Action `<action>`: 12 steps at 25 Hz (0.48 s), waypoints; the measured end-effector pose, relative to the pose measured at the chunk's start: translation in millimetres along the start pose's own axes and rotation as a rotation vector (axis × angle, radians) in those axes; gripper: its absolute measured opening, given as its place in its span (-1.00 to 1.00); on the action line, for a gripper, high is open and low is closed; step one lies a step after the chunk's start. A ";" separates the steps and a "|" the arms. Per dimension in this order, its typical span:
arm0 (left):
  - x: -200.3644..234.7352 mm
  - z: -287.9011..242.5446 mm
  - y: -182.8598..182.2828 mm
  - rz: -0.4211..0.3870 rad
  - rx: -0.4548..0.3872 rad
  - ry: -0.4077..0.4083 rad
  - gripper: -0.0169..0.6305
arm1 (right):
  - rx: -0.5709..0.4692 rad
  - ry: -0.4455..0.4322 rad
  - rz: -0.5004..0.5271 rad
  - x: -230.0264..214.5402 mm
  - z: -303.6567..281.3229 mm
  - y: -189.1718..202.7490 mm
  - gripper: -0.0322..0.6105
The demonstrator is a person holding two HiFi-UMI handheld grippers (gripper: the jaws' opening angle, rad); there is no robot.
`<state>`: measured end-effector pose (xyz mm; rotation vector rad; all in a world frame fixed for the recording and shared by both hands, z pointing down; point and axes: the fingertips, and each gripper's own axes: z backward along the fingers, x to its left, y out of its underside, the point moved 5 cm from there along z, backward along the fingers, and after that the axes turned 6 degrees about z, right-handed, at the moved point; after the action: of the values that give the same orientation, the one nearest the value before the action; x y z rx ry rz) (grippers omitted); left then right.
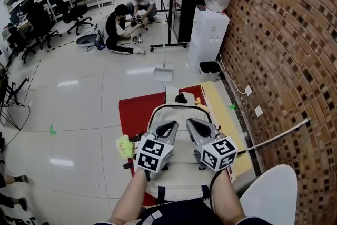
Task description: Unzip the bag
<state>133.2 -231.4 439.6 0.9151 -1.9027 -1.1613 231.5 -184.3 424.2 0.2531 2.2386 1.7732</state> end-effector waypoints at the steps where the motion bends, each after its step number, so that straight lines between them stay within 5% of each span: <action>1: -0.6 0.6 0.0 0.000 -0.001 0.001 -0.94 | -0.001 0.001 -0.001 0.3 0.3 -0.2 -0.89; 12: -2.2 7.3 -1.6 0.006 -0.007 0.007 -0.94 | 0.000 -0.007 0.010 7.2 -0.2 -3.9 -0.89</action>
<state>128.4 -227.1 435.2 0.9076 -1.8937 -1.1592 224.7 -183.2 419.6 0.2704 2.2362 1.7748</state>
